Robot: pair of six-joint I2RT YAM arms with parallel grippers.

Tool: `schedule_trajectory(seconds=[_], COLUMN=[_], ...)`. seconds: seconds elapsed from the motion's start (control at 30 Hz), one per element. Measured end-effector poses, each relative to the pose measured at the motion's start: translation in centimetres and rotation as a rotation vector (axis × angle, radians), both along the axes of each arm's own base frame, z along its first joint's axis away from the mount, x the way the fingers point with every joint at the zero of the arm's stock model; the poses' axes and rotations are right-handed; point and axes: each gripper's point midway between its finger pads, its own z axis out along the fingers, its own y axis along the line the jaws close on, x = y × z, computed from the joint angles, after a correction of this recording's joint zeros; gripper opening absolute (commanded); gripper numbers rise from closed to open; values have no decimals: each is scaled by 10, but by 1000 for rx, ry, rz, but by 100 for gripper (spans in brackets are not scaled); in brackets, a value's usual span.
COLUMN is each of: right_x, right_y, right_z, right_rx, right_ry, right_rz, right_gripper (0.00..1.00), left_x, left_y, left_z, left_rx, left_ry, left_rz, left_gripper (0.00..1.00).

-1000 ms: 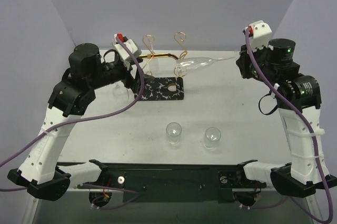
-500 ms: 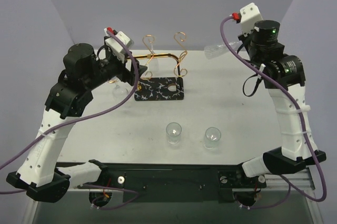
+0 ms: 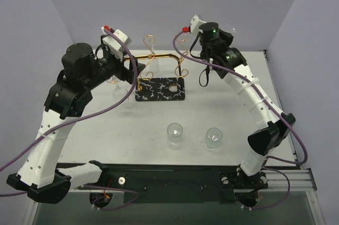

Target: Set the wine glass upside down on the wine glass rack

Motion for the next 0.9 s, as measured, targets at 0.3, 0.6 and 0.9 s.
schedule_trajectory(seconds=[0.3,0.6,0.9], right_x=[43,60,66], right_y=[50,93,134], right_z=[-41,-53,-49], right_rx=[-153,-189,-178], right_ry=[54,50,5], right_rz=[54,116,174], right_gripper=[0,0,0], left_x=[3,4,6], left_y=[10,20,25], left_z=[3,6,7], left_rx=[-1,-3,-3], left_ry=[-11,-22,-25], left_rz=[39,75,91], left_gripper=[89,89,89])
